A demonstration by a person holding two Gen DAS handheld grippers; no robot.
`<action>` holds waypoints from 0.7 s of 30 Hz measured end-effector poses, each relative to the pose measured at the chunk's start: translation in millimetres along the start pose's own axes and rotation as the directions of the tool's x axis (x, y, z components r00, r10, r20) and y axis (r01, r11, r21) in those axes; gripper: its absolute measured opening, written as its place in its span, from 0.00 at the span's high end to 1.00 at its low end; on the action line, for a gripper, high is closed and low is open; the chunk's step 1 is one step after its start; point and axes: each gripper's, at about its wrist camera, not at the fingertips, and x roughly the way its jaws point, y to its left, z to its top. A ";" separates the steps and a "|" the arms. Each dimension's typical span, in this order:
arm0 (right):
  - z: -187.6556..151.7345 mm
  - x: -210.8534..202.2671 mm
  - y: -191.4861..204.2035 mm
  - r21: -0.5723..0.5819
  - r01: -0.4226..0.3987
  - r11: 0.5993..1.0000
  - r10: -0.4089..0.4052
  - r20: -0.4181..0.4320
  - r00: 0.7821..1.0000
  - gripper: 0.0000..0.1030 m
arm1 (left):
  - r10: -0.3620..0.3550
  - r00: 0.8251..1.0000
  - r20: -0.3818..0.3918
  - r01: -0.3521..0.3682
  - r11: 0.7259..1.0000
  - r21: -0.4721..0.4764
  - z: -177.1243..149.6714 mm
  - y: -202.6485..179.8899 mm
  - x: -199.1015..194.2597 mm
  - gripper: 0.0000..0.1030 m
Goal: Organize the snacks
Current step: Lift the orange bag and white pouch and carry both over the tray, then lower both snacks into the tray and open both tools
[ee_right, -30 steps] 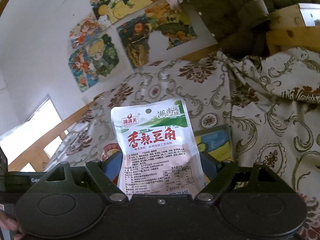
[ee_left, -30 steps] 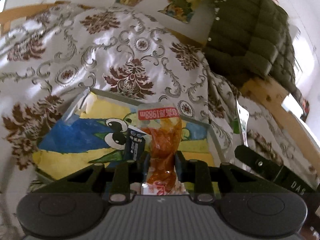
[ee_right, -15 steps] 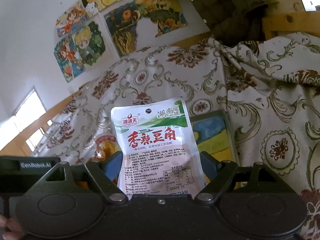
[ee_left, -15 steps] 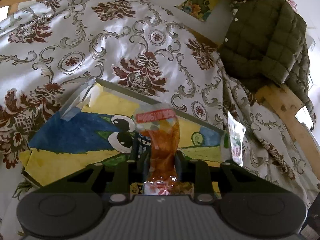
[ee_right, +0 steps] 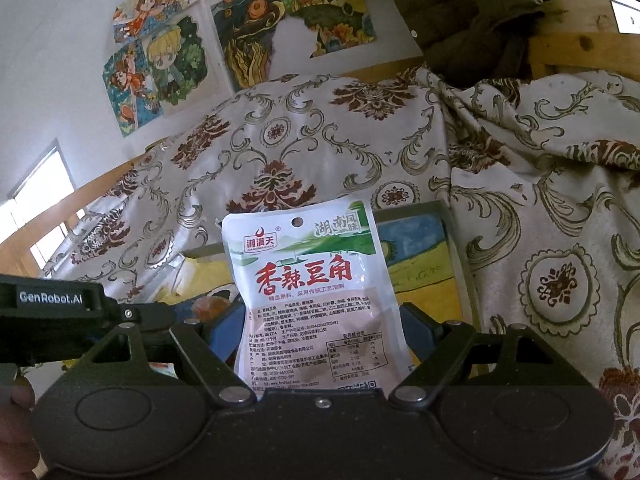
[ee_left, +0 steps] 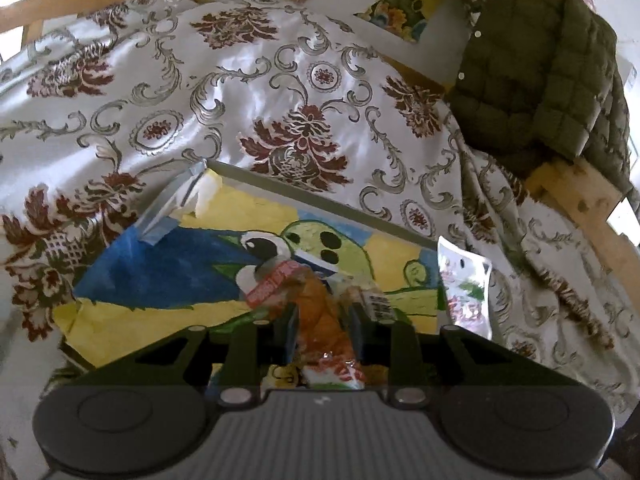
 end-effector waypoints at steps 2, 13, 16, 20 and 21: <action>-0.6 0.2 0.4 -0.004 0.003 1.000 -0.003 -0.001 1.000 0.19 | 0.009 1.000 0.000 -0.009 1.000 0.020 -1.2 -0.6 -0.4 0.71; 0.0 -1.2 -1.4 -0.003 0.028 1.000 -0.028 -0.026 0.999 0.11 | 0.057 0.998 0.026 -0.059 0.996 0.073 -5.9 -5.7 -14.3 0.41; 2.8 -8.5 0.6 0.001 0.026 1.000 -0.026 -0.015 1.000 0.11 | 0.059 0.997 0.046 -0.063 0.994 0.084 -5.8 -7.3 -25.6 0.29; 12.5 -26.0 7.3 -0.002 0.024 1.000 -0.024 0.016 1.000 0.08 | 0.065 0.994 0.085 -0.073 0.993 0.088 -4.7 -7.3 -47.4 0.18; 15.4 -31.9 9.1 -0.005 0.025 1.000 -0.025 0.027 0.999 0.06 | 0.066 0.993 0.098 -0.075 0.994 0.085 -4.1 -6.7 -53.7 0.15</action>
